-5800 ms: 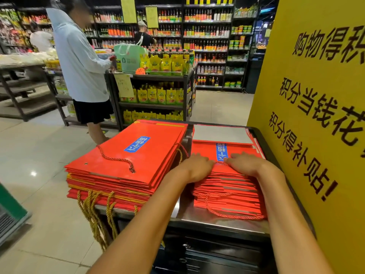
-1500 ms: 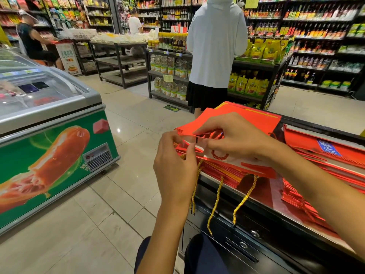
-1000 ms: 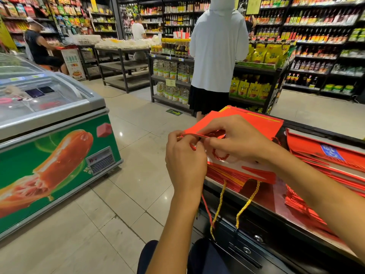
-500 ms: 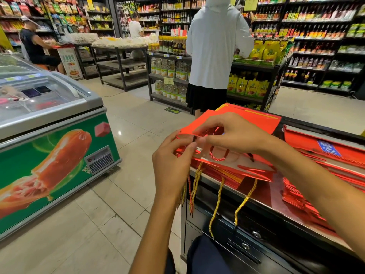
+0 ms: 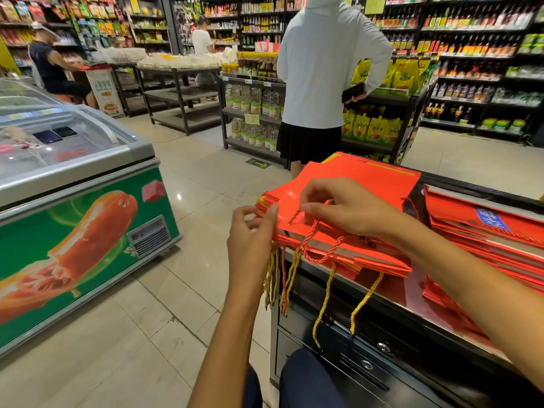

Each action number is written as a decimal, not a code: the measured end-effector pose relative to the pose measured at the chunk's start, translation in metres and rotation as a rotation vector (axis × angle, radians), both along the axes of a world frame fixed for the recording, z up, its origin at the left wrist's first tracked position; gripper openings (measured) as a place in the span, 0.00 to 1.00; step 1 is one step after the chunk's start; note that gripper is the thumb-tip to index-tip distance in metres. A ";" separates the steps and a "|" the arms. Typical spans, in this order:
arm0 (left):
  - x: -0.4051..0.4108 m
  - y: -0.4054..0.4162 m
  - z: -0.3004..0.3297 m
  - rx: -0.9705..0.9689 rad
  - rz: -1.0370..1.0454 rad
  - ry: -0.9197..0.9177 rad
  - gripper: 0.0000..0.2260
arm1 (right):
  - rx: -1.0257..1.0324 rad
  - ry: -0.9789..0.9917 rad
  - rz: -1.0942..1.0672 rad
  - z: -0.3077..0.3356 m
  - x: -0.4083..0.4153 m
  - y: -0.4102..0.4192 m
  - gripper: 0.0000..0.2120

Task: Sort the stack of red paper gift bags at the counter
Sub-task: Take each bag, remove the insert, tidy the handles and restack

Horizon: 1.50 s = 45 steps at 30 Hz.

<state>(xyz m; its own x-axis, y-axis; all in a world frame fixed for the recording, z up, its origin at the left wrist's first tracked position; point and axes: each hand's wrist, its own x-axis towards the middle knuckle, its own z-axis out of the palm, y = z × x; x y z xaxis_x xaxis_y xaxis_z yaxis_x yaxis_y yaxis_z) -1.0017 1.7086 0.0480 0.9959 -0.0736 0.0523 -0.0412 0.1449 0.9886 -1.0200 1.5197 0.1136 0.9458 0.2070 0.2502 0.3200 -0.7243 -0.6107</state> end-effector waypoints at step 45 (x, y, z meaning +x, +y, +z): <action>-0.018 -0.057 0.037 1.063 -0.295 -1.128 0.18 | -0.291 0.173 -0.246 0.030 0.012 -0.056 0.14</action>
